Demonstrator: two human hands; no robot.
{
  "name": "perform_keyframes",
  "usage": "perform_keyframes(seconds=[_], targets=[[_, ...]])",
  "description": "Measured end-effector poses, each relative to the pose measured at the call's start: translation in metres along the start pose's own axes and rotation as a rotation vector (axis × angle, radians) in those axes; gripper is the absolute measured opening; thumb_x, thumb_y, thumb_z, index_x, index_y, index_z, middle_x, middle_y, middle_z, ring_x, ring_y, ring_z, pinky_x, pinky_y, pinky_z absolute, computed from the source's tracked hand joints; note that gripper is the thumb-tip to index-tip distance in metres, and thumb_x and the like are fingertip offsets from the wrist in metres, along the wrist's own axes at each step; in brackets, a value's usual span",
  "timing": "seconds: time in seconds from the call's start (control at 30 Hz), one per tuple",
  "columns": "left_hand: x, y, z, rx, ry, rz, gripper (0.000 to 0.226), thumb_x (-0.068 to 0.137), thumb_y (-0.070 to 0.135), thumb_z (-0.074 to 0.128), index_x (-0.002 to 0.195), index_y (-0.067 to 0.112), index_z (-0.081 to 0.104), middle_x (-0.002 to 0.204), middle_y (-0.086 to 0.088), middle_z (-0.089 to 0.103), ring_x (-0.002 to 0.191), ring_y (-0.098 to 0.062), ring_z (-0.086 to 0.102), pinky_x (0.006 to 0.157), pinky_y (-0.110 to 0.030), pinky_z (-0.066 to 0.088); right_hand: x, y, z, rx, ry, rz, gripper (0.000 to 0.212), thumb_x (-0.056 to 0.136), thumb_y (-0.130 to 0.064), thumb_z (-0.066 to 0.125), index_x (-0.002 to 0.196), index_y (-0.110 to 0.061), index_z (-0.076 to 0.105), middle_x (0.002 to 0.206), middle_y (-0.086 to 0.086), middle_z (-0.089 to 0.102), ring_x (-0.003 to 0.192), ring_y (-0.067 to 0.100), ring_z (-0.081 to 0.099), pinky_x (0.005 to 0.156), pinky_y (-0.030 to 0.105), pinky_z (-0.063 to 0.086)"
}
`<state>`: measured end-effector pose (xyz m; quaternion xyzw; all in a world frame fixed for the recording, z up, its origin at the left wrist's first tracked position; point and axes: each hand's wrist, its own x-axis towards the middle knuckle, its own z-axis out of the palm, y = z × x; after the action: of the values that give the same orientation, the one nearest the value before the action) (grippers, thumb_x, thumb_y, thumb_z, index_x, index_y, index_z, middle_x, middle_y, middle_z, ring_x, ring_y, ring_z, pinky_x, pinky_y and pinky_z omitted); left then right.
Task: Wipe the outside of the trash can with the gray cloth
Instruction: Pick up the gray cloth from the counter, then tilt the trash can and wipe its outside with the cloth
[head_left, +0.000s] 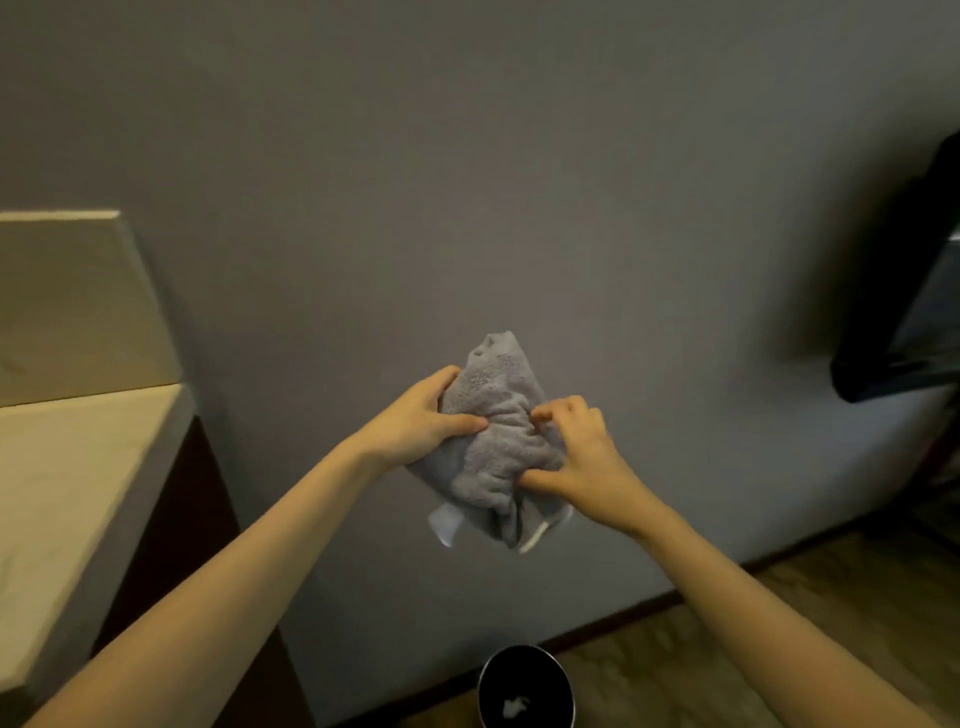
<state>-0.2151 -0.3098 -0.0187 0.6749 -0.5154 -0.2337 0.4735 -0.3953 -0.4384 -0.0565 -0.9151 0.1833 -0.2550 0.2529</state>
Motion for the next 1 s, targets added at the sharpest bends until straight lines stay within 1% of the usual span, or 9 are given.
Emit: perform_keyframes(seconds=[0.07, 0.17, 0.23, 0.33, 0.43, 0.63, 0.8, 0.93, 1.0], targets=[[0.012, 0.004, 0.025, 0.049, -0.072, 0.044, 0.024, 0.083, 0.009, 0.072, 0.1, 0.015, 0.058, 0.091, 0.005, 0.065, 0.079, 0.001, 0.062, 0.072, -0.016, 0.049, -0.01, 0.025, -0.014, 0.161, -0.034, 0.138, 0.084, 0.069, -0.039, 0.082, 0.137, -0.026, 0.033, 0.131, -0.009, 0.033, 0.122, 0.013, 0.03, 0.103, 0.034, 0.032], [0.027, 0.008, 0.058, 0.057, -0.195, 0.042, 0.024, 0.081, 0.009, 0.075, 0.1, 0.017, 0.062, 0.091, 0.007, 0.068, 0.083, -0.002, 0.065, 0.075, -0.016, 0.05, -0.024, 0.06, -0.03, 0.449, -0.065, 0.294, 0.108, 0.066, -0.033, 0.086, 0.148, -0.03, 0.015, 0.141, -0.013, 0.028, 0.128, 0.004, 0.029, 0.098, 0.025, 0.035], [0.037, 0.006, 0.076, 0.06, -0.284, -0.007, 0.025, 0.079, 0.013, 0.077, 0.101, 0.017, 0.066, 0.092, 0.007, 0.071, 0.086, -0.003, 0.067, 0.073, -0.015, 0.05, -0.033, 0.082, -0.035, 0.558, -0.108, 0.357, 0.102, 0.066, -0.025, 0.087, 0.145, -0.03, 0.023, 0.138, -0.013, 0.04, 0.124, 0.001, 0.042, 0.091, 0.017, 0.043], [0.048, -0.007, 0.1, 0.028, -0.4, -0.144, 0.027, 0.077, 0.026, 0.078, 0.102, 0.024, 0.069, 0.099, 0.008, 0.074, 0.091, -0.008, 0.07, 0.073, -0.019, 0.055, -0.051, 0.111, -0.032, 0.643, -0.138, 0.485, 0.058, 0.065, -0.017, 0.087, 0.115, -0.02, 0.058, 0.109, -0.009, 0.07, 0.101, 0.009, 0.067, 0.075, 0.019, 0.055], [0.056, -0.038, 0.118, -0.076, -0.406, -0.327, 0.035, 0.07, 0.036, 0.08, 0.102, 0.024, 0.072, 0.104, 0.002, 0.075, 0.095, -0.016, 0.071, 0.082, -0.031, 0.056, -0.069, 0.138, -0.014, 0.701, -0.059, 0.601, 0.031, 0.067, -0.014, 0.085, 0.094, -0.016, 0.069, 0.088, -0.002, 0.077, 0.082, 0.016, 0.073, 0.064, 0.025, 0.058], [0.029, -0.122, 0.161, -0.48, -0.317, -0.738, 0.057, 0.062, 0.039, 0.081, 0.109, 0.009, 0.069, 0.113, -0.009, 0.073, 0.1, -0.021, 0.07, 0.08, -0.031, 0.053, -0.103, 0.167, 0.033, 0.719, 0.05, 0.724, 0.029, 0.072, -0.015, 0.082, 0.094, -0.02, 0.064, 0.093, -0.002, 0.072, 0.077, 0.008, 0.072, 0.06, 0.019, 0.056], [-0.012, -0.182, 0.203, -0.98, -0.11, -0.861, 0.041, 0.074, 0.027, 0.073, 0.11, 0.01, 0.065, 0.104, -0.007, 0.075, 0.104, -0.023, 0.066, 0.086, -0.036, 0.052, -0.131, 0.184, 0.086, 0.692, 0.197, 0.908, 0.04, 0.069, -0.018, 0.082, 0.101, -0.013, 0.06, 0.105, 0.01, 0.067, 0.095, 0.027, 0.067, 0.082, 0.048, 0.057], [-0.027, -0.218, 0.222, -0.584, -0.261, -0.863, 0.02, 0.079, 0.02, 0.077, 0.097, 0.021, 0.067, 0.09, 0.007, 0.074, 0.085, -0.009, 0.069, 0.069, -0.024, 0.053, -0.152, 0.192, 0.134, 0.577, 0.246, 1.01, 0.046, 0.071, -0.021, 0.08, 0.108, -0.019, 0.054, 0.106, 0.003, 0.064, 0.095, 0.019, 0.065, 0.083, 0.043, 0.057], [-0.032, -0.244, 0.225, -0.507, -0.237, -0.859, 0.013, 0.081, 0.02, 0.076, 0.087, 0.024, 0.066, 0.082, 0.011, 0.073, 0.074, -0.003, 0.069, 0.058, -0.018, 0.052, -0.163, 0.197, 0.16, 0.571, 0.246, 1.04, 0.051, 0.074, -0.02, 0.078, 0.117, -0.02, 0.049, 0.11, 0.001, 0.062, 0.096, 0.015, 0.064, 0.08, 0.035, 0.056]])
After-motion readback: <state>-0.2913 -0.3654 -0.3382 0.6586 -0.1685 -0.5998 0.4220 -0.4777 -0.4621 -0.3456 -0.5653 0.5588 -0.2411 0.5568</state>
